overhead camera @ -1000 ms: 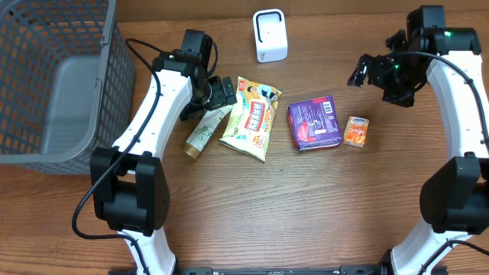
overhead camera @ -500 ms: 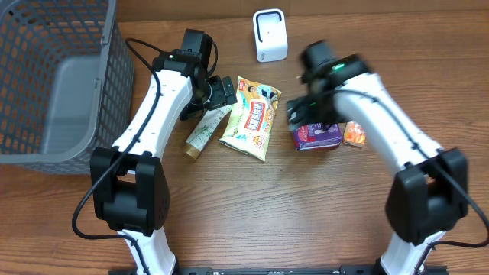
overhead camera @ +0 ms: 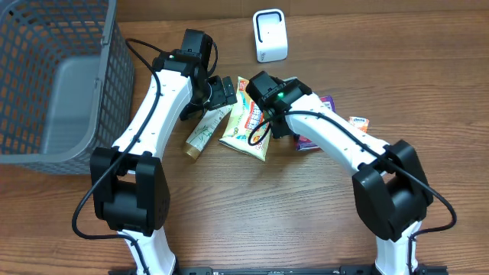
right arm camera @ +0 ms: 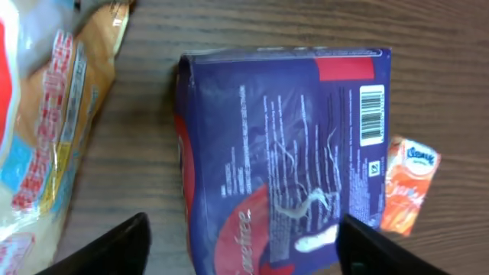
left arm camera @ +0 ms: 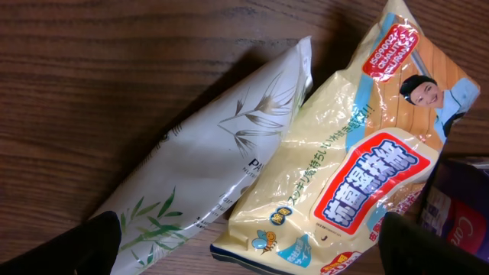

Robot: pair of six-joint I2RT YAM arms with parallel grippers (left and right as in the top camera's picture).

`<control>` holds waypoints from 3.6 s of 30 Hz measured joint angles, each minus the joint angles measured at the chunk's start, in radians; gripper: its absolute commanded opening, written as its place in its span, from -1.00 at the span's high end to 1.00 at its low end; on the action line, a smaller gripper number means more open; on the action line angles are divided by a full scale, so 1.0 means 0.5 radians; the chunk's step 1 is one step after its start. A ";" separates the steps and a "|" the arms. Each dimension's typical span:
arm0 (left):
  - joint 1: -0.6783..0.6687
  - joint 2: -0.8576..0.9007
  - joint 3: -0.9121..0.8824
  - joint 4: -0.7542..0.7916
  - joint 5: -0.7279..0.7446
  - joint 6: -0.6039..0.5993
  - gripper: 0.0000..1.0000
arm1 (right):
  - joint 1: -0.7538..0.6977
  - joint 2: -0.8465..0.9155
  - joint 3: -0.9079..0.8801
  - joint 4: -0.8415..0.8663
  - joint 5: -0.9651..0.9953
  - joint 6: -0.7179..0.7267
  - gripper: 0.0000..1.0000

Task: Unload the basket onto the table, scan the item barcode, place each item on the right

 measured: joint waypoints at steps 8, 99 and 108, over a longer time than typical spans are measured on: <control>0.000 0.000 0.000 0.000 0.000 0.000 -0.99 | 0.001 0.115 -0.085 0.113 0.031 0.017 -0.15; 0.000 0.000 0.000 -0.001 -0.006 0.000 -0.99 | -1.298 0.121 0.192 0.498 -2.214 -0.179 0.93; 0.000 0.000 0.001 -0.002 -0.007 0.000 -1.00 | -1.131 0.121 0.217 1.784 -2.235 0.703 0.92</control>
